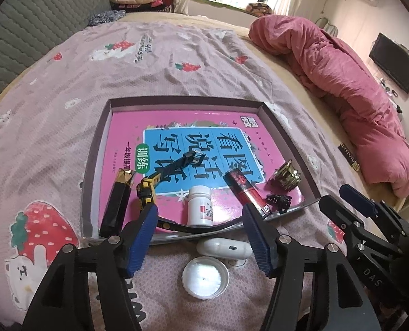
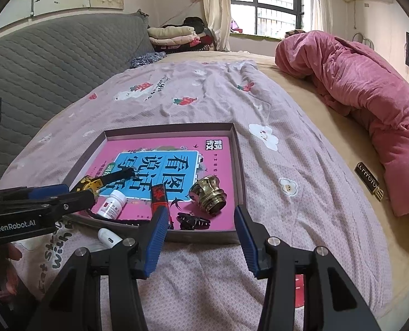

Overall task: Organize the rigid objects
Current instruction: 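Open the left tool releasing the bottle and withdraw from the tray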

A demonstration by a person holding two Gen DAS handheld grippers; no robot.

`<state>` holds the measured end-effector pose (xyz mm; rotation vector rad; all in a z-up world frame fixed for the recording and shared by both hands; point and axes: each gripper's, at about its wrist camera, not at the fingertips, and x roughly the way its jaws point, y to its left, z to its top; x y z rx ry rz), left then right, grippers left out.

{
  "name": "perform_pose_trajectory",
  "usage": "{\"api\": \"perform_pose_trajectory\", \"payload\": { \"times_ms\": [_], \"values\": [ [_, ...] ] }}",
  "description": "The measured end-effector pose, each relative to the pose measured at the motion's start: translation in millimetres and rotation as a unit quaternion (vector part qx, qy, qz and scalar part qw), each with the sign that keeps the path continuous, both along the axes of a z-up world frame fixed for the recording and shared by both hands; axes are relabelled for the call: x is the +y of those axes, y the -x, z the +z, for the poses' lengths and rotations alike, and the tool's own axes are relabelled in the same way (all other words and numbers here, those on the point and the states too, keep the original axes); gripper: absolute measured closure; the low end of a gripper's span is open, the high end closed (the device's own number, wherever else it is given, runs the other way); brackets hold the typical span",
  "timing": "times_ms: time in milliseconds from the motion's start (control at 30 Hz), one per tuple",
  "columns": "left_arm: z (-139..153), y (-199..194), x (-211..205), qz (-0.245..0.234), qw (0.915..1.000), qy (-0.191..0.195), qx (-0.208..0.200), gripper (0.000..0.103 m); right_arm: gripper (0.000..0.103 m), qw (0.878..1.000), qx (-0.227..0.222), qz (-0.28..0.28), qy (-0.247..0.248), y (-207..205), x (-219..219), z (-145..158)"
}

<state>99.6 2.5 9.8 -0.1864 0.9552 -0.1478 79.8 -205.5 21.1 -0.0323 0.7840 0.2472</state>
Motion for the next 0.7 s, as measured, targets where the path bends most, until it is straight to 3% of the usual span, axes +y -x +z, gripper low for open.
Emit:
{"api": "perform_pose_trajectory", "payload": {
  "times_ms": [700],
  "values": [
    [4,24,7,0.010,0.9999,-0.009,-0.008,0.028,0.050,0.999,-0.008,0.040,-0.008,11,13,2]
  ]
}}
